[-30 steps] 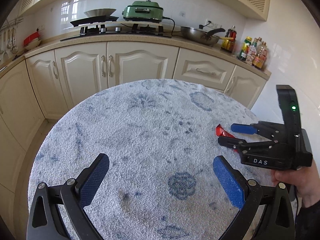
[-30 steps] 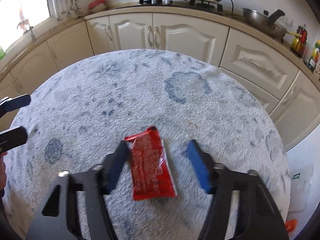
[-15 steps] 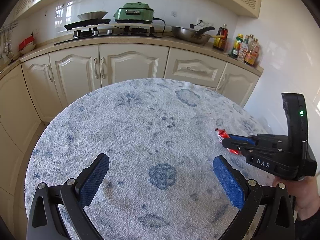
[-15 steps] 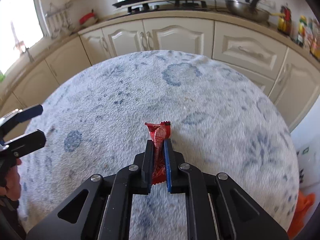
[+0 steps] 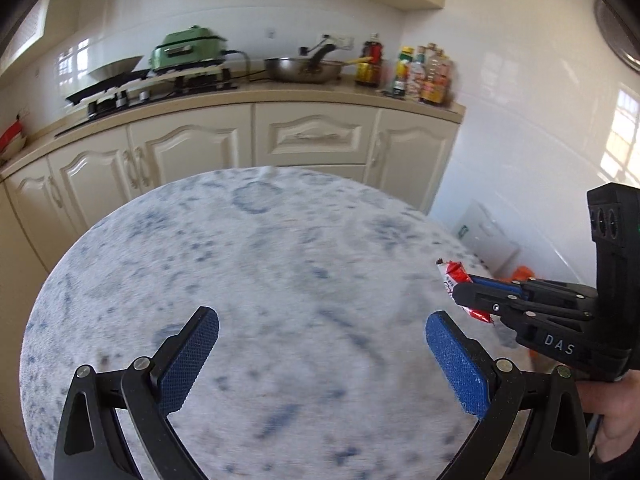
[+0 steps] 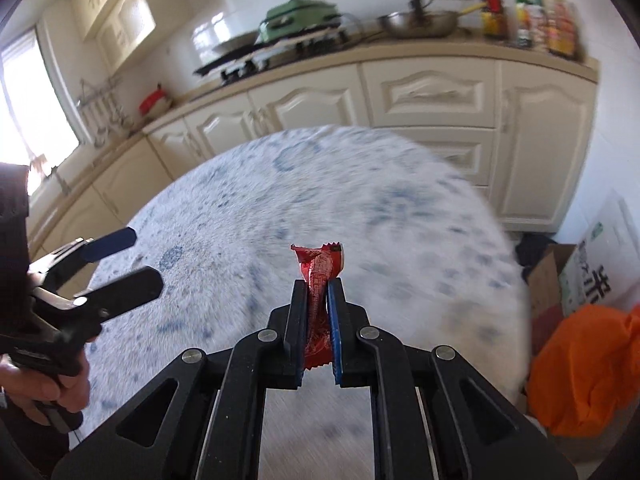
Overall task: Collect trash
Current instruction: 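Carry the red wrapper to the blue bin with the right tool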
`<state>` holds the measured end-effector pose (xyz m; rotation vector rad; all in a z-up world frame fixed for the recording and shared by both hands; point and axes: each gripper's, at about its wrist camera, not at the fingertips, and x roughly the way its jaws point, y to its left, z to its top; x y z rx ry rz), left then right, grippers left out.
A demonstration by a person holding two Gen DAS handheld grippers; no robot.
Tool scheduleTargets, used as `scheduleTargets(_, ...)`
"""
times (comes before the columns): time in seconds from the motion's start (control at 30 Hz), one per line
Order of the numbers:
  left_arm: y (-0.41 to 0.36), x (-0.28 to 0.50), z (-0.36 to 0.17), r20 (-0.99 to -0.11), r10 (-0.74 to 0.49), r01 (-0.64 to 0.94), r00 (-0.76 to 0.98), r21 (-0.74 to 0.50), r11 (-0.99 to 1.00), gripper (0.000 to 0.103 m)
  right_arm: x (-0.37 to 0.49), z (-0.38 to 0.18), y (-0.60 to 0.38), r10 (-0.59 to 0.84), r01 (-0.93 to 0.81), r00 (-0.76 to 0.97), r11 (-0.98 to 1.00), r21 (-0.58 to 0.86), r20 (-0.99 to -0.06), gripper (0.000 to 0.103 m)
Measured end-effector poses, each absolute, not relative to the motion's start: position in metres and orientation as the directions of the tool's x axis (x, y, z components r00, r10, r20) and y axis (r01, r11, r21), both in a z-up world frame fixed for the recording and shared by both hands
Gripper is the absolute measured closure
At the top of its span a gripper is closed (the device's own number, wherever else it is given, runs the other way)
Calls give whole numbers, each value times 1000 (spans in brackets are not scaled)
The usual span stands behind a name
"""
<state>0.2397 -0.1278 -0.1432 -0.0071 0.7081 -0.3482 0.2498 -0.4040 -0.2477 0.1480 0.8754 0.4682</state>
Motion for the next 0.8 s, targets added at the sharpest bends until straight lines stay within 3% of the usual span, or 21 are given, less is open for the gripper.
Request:
scheduleTargets(0.27,-237,205,-114,-606,-430,478,669,-91,873,1,188,-216,-511,372,-193,670,923,333,-643,94)
scheduleTargets(0.47,-341,181,-111,-616,-541,629,573,-92,772,1,133,-209,-606,235,-22,735,946,323,-636,94)
scheduleTargets(0.8,-477,167,-185,-732,-564,753,381,-108,649,1,73,-270,-723,59,257,700,909,328,-712,94)
